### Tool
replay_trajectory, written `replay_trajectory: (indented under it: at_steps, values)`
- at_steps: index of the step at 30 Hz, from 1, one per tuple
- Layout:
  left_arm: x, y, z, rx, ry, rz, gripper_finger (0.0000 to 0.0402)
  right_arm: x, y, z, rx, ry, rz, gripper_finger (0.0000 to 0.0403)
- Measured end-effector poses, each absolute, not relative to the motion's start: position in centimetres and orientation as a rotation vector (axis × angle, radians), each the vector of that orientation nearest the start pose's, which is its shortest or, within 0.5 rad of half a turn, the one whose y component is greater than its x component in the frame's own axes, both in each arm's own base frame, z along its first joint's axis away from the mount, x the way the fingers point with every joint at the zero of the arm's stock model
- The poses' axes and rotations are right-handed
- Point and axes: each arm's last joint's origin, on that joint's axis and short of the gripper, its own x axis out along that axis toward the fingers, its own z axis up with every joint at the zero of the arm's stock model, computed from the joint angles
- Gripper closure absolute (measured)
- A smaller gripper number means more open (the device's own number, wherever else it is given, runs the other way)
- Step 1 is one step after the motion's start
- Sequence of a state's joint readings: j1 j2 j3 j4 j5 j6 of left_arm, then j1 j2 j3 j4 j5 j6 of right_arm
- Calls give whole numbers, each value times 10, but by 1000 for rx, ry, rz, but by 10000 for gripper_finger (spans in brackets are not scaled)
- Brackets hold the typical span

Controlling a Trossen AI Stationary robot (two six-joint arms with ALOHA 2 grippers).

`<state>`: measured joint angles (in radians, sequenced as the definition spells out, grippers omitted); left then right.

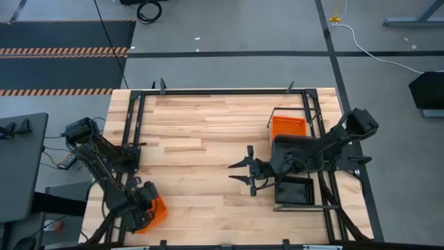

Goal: Stack baskets on shelf by color
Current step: Stack the orange bin on top of the orange bin on the shelf

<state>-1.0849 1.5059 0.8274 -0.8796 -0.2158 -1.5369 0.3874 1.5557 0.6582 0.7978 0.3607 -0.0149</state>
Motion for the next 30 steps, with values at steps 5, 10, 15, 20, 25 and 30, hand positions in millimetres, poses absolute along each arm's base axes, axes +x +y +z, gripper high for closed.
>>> replay_trajectory:
  at_steps: [5, 10, 15, 20, 25, 30]
  values:
    - [134, -189, 163, -244, 1338, 355, 300, 296, 110, 203, -109, 66, 30, 242]
    - [160, -170, 164, -148, 1336, 325, 384, 296, 111, 208, -101, 48, 32, 242]
    - [202, -122, 165, -36, 1329, 334, 395, 296, 112, 208, -92, 53, 38, 242]
    - [240, -66, 166, -42, 1297, 279, 396, 296, 112, 207, -80, 60, 44, 242]
    - [261, -8, 168, -51, 1208, 313, 397, 295, 113, 205, -84, 83, 45, 242]
    - [276, 45, 176, -119, 1031, 309, 397, 295, 114, 203, -38, 101, 72, 242]
